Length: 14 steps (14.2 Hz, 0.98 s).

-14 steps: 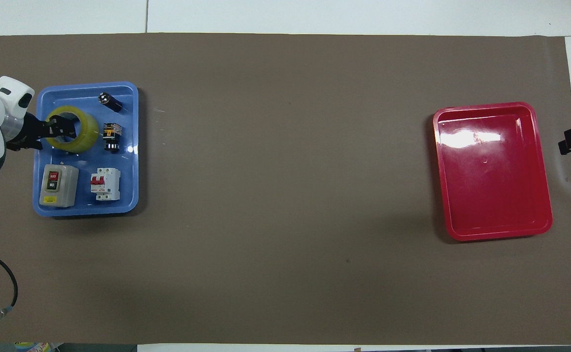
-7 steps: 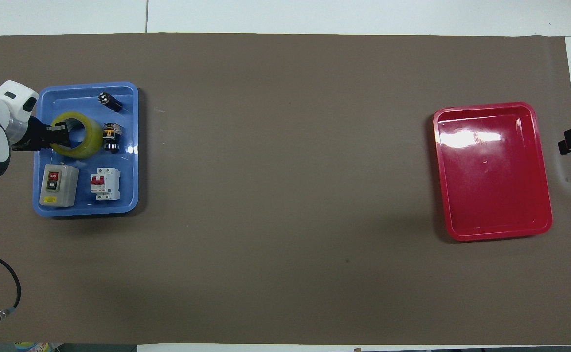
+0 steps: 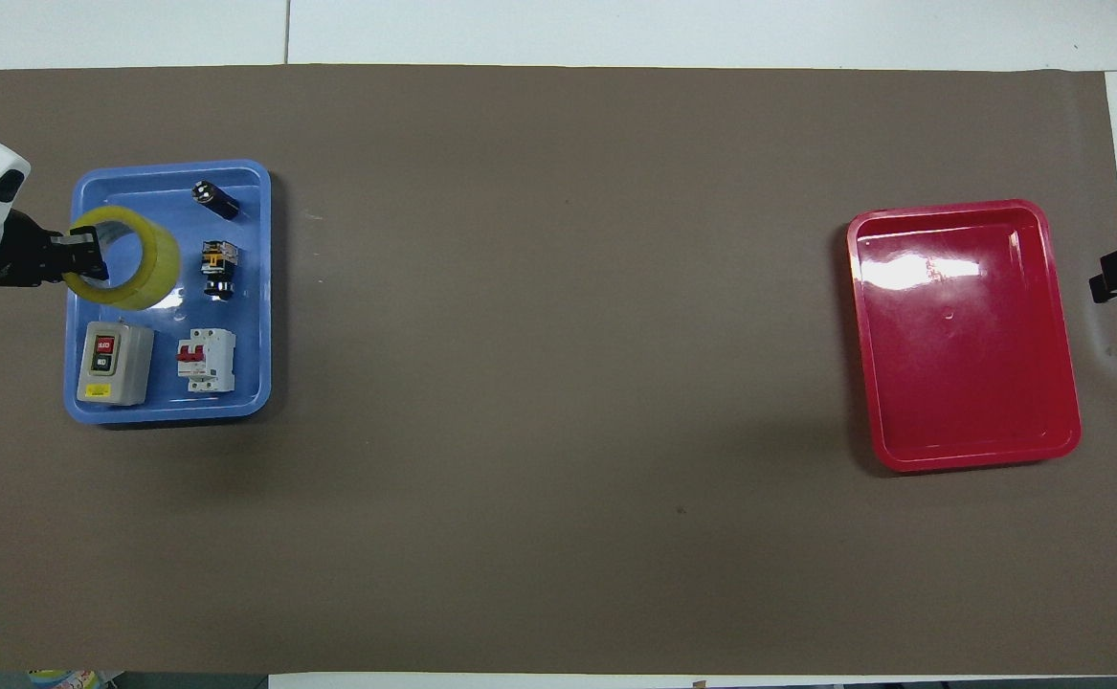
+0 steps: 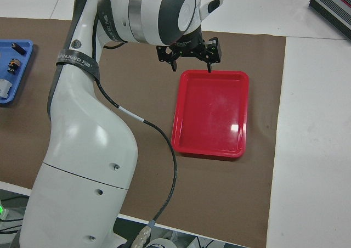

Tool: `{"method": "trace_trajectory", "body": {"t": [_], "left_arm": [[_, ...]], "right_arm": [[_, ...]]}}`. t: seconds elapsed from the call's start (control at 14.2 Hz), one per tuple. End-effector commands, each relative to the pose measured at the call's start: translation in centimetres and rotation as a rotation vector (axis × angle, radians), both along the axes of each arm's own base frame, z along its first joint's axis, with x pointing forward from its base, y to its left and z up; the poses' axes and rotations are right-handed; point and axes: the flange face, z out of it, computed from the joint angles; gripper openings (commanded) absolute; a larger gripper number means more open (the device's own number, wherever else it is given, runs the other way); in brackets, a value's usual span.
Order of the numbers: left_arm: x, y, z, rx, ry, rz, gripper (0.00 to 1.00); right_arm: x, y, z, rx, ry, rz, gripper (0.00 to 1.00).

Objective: Place and move tape with both arms
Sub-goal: 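Grasp the yellow tape roll with the left gripper and lift it, then carry the tape with the left gripper to the table center and release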

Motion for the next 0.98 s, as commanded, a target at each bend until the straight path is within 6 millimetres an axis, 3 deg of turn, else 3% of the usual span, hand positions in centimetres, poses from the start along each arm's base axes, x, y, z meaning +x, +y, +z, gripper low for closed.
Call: {"method": "trace_trajectory", "body": {"t": [0.0,0.28,0.49,0.7,0.77,0.91], "left_arm": [[-1.6,-7.9,-0.6,0.022,0.018,-0.048,0.00],[-3.9,-22.3,-3.1,0.003,-0.050,-0.047,0.00],[-6.9,-31.3,-4.2,-0.005,-0.047,-0.072,0.00],[-9.8,-40.4,-7.6,0.040,-0.041,-0.086,0.00],[-10.5,-43.0,-8.3,0.048,-0.061,-0.079,0.00],[-11.4,-45.6,-8.9,0.022,-0.090,-0.089,0.00]], "right_arm": [[-0.8,0.0,0.0,0.011,0.002,0.019,1.00],[-0.8,-0.1,0.1,0.012,0.000,0.015,1.00],[-0.8,0.0,0.0,0.012,0.002,0.018,1.00],[-0.7,0.0,0.0,0.012,0.002,0.018,1.00],[-0.7,0.0,0.0,0.012,0.000,0.016,1.00],[-0.7,0.1,0.0,0.012,0.002,0.018,1.00]]}}
